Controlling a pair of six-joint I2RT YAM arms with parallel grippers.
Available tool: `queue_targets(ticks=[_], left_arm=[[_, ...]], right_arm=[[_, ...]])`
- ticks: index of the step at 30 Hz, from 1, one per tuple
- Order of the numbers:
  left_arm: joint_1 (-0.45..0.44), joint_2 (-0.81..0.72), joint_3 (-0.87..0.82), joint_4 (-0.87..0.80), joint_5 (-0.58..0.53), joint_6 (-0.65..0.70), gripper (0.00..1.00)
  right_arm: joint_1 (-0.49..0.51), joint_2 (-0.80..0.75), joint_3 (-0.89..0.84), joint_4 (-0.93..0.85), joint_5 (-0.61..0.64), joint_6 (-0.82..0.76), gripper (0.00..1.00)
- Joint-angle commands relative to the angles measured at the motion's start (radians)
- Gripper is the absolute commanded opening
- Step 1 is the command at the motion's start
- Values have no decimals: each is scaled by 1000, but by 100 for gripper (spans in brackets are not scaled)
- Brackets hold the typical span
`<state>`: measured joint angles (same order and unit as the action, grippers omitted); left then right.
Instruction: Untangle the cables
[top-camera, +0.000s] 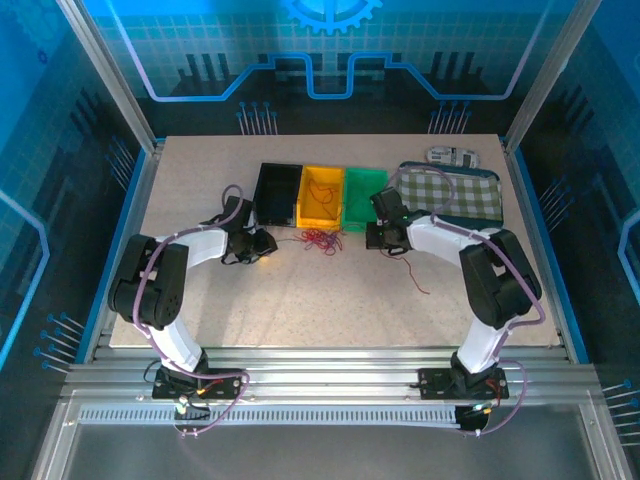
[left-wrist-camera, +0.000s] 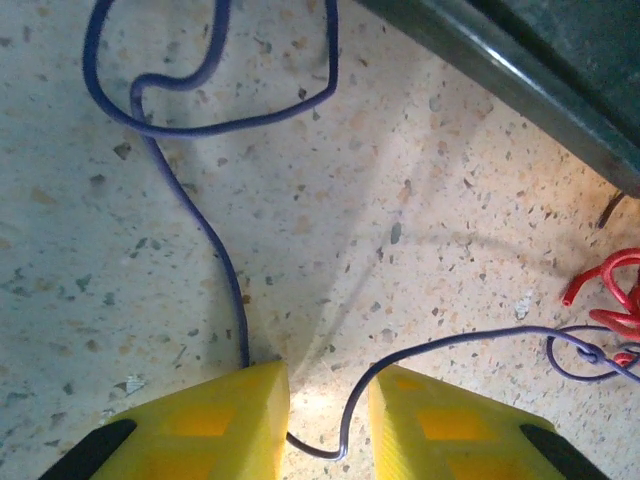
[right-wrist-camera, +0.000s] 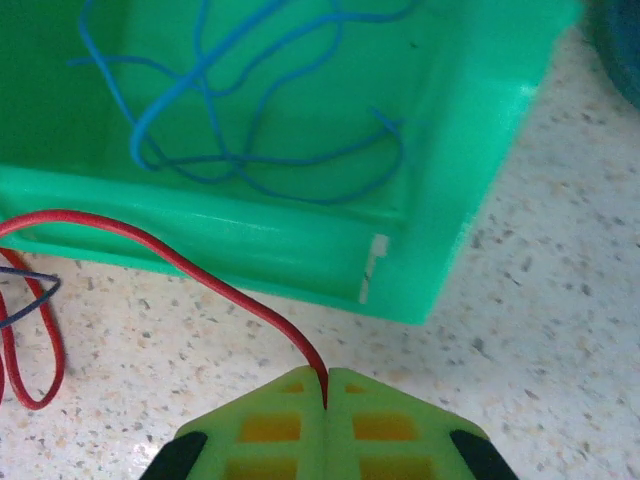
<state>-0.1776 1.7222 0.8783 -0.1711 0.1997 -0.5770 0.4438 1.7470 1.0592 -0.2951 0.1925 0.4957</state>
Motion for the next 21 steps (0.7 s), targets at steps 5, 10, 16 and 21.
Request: queue_targets(ticks=[5, 10, 16, 21], left_arm=[[-3, -53, -45, 158, 303, 87, 50], [-77, -26, 53, 106, 378, 176, 66], [-162, 80, 189, 28, 163, 181, 74], [-165, 139, 292, -122, 18, 143, 70]], right_arm=[[14, -4, 11, 49, -51, -21, 0], [47, 28, 45, 56, -79, -59, 0], [61, 34, 56, 63, -107, -69, 0], [60, 14, 46, 59, -104, -85, 0]])
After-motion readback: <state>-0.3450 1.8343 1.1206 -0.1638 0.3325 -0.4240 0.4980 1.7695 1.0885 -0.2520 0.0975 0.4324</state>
